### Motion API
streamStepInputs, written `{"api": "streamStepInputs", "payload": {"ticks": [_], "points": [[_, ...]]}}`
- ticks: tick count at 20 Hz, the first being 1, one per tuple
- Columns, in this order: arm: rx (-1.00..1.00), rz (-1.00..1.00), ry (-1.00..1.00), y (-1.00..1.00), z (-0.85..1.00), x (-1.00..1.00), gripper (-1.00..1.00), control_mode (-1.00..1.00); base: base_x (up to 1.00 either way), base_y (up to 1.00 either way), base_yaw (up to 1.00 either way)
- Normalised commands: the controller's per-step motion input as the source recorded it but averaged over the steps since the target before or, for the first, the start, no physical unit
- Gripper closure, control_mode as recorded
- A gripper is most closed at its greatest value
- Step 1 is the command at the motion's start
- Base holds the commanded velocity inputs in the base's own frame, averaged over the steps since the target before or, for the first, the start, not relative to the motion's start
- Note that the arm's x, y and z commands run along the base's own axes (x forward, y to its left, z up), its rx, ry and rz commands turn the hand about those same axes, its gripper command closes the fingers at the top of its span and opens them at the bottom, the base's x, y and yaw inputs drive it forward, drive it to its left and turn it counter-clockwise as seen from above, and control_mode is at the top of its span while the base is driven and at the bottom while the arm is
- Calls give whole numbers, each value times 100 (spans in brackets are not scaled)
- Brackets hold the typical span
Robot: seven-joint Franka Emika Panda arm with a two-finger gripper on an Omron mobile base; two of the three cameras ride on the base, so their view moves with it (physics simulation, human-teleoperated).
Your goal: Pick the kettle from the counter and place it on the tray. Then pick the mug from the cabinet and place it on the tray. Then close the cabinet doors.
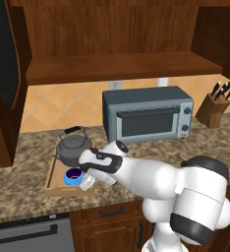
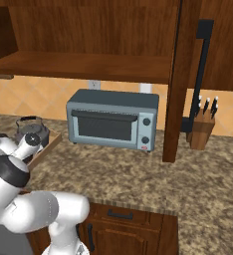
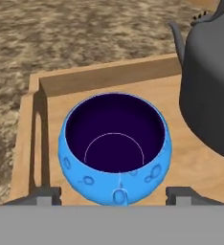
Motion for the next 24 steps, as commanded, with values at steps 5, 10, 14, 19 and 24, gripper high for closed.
{"api": "streamStepInputs", "payload": {"ticks": [5, 10, 14, 19, 24], "points": [[0, -2, 4, -20, 75, -35, -100, -100, 0, 0, 0], [0, -17, 23, -26, 100, -43, -100, -100, 0, 0, 0], [0, -38, 43, -25, 93, -29, -100, -100, 0, 0, 0], [-3, -9, 19, -2, 10, 1, -100, -100, 0, 0, 0], [-3, 0, 1, 24, 19, -2, -100, -100, 0, 0, 0]]}}
